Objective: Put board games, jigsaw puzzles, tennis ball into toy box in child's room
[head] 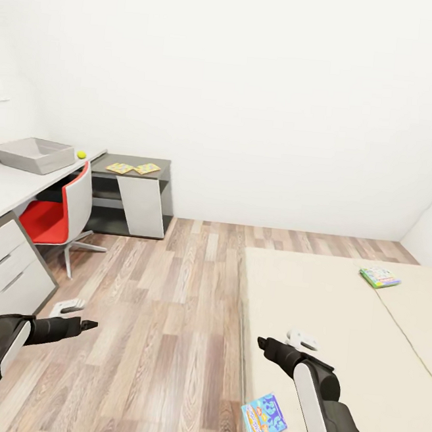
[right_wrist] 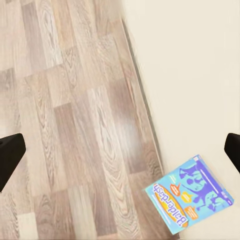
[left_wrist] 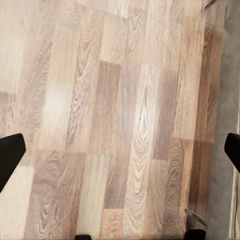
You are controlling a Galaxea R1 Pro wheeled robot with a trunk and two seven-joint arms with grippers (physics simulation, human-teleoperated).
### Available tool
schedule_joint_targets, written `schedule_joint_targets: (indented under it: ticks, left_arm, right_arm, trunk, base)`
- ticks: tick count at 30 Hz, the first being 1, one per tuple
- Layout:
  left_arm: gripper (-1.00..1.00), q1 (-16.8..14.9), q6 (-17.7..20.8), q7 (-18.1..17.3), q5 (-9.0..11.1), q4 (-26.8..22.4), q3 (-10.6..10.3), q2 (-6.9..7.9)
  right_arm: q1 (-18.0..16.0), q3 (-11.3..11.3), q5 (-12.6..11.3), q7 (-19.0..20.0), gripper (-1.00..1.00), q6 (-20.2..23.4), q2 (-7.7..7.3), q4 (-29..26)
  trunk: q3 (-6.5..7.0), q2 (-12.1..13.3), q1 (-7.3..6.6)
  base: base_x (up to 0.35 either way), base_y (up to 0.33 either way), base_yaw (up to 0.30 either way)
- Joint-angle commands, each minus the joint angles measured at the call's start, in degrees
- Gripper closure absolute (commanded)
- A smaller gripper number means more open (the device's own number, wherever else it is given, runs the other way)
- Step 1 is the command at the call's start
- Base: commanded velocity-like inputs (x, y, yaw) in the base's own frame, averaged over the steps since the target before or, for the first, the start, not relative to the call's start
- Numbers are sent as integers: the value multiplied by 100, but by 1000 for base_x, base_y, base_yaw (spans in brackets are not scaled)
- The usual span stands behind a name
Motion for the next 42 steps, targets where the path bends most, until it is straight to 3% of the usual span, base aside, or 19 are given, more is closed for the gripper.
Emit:
schedule_joint_targets:
  ticks: [1,42]
  left_arm:
    - [-100,-4,45,-6,29,-1,10,0]
    - [-100,-4,39,-6,29,-1,10,0]
  right_arm:
    - [-4,-8,-61,-49,-100,19,6,-9]
    - [-4,-2,-78,-40,-100,-171,7,0]
  trunk:
    - [-8,-7,2]
    - [-8,-7,2]
  base:
    - [0,283,0]
    - [6,267,-11]
